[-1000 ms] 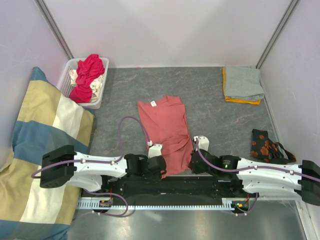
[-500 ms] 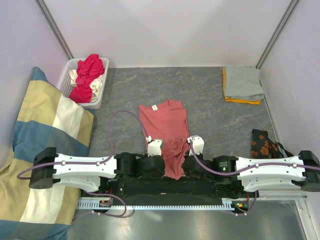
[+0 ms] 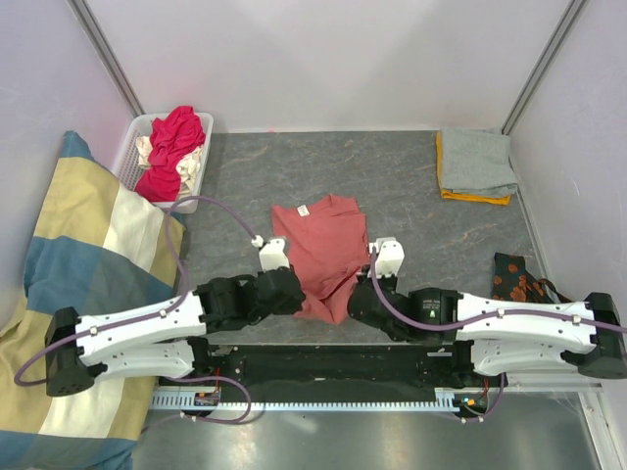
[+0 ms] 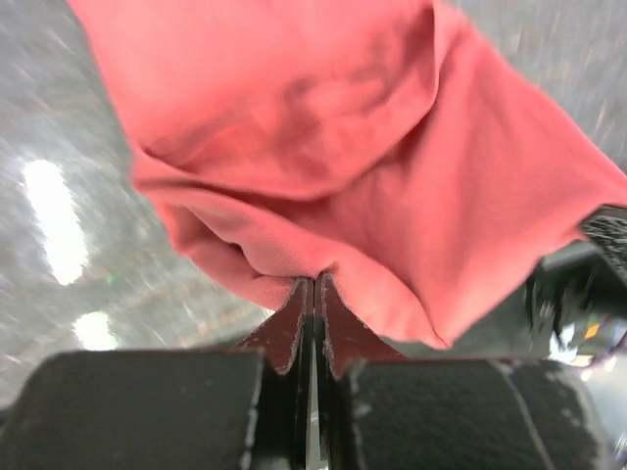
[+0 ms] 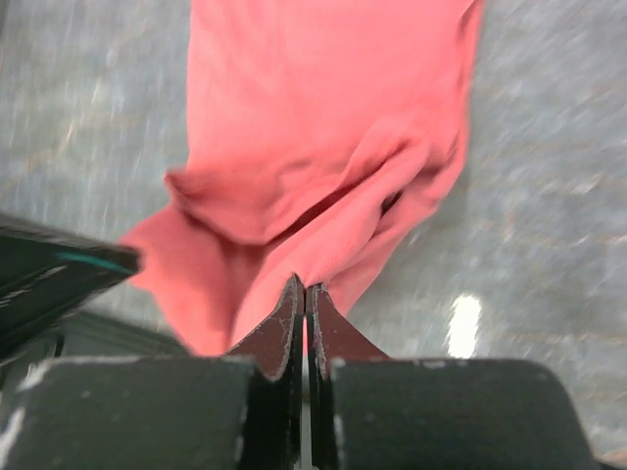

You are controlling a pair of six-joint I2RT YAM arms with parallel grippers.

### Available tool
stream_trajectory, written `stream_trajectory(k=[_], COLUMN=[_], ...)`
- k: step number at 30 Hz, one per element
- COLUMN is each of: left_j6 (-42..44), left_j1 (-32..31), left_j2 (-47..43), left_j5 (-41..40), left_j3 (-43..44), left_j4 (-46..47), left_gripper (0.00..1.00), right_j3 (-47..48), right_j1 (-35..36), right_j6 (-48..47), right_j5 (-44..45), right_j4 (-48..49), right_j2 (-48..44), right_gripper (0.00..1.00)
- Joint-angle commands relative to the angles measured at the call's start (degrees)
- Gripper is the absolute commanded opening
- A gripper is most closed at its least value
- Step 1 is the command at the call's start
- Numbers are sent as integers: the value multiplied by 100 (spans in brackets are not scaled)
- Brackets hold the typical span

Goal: Fold and stack the t-shirts

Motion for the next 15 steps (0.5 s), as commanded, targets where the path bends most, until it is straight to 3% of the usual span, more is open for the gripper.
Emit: stream_trajectory(k=[1,8,15], left_j6=[682,1297,1597], left_j1=[680,1341,1737], left_j2=[-328,-135,173], left_j5=[-169,271,604], left_j3=[237,413,589], left_j4=[97,510,800], left_gripper=[2,2,2], right_j3=[405,748,1046], right_j1=[-577,-1622,-2195], right_j6=[-702,-1678,-2276], right_j5=[527,167,-352], right_j4=[298,1011,1652], right_j2=[117,451,1039], right_gripper=[0,0,0])
